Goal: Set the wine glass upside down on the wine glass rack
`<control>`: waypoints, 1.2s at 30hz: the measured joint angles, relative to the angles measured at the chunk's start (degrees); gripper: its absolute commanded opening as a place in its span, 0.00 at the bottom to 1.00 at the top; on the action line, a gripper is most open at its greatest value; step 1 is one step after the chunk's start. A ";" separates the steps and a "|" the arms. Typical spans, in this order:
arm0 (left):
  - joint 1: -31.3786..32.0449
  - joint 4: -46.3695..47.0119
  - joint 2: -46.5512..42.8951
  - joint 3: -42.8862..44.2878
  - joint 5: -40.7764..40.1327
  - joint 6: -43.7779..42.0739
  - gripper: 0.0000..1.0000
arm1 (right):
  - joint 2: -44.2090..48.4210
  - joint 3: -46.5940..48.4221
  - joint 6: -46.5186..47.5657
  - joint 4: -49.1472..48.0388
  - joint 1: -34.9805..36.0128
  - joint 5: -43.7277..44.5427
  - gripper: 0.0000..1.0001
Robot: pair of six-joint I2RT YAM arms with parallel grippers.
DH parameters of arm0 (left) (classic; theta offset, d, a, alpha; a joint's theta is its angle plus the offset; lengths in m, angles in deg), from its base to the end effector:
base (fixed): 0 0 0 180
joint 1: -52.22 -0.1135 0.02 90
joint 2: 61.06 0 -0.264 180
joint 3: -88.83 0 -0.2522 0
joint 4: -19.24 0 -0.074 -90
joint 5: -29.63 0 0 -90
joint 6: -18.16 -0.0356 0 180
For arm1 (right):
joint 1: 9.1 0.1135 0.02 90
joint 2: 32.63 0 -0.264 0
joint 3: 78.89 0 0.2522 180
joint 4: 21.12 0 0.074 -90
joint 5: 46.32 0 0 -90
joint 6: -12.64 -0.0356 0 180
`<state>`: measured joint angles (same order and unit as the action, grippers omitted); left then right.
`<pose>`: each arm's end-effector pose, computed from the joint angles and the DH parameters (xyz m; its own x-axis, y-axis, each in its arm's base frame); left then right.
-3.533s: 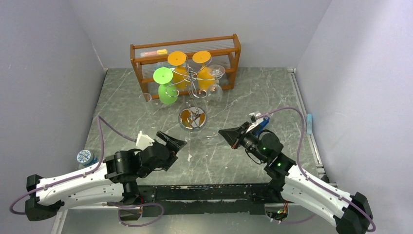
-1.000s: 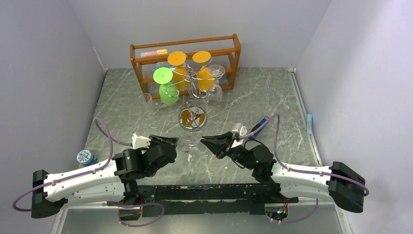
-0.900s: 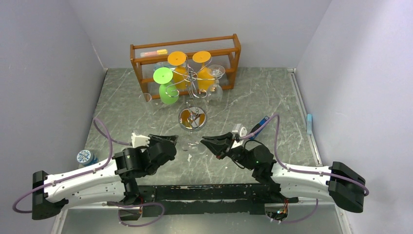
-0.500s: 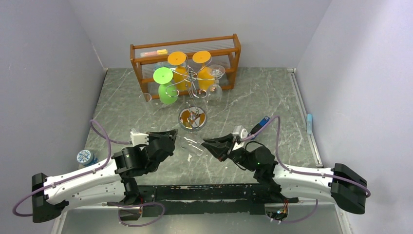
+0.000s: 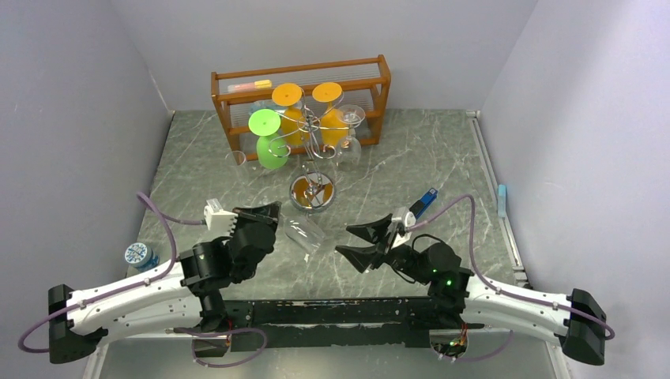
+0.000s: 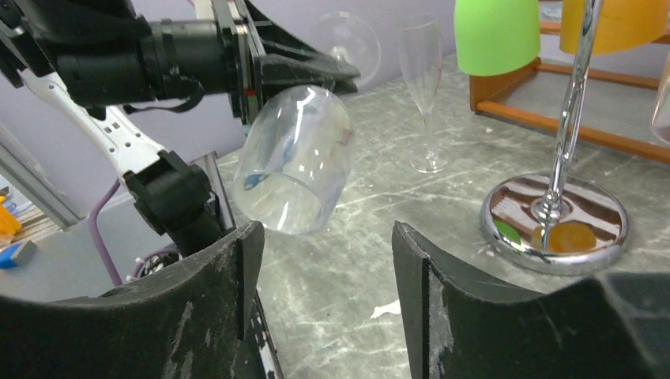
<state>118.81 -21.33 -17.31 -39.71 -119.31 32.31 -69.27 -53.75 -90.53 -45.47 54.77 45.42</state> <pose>0.0903 -0.1318 0.2798 -0.1292 -0.9608 -0.2453 -0.2549 0.2713 -0.9281 0.0724 0.1451 0.2451 -0.1061 0.3008 -0.9478 -0.8834 0.4090 0.2287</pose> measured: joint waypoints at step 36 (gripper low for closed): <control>0.00 39.54 -15.85 -8.85 41.72 -83.78 0.05 | -22.27 20.48 -20.06 0.09 -0.13 -14.99 0.57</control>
<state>118.81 18.21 -33.16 -48.57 -77.58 -51.46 -91.54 -33.27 -110.59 -45.38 54.64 30.42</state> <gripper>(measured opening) 0.112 0.628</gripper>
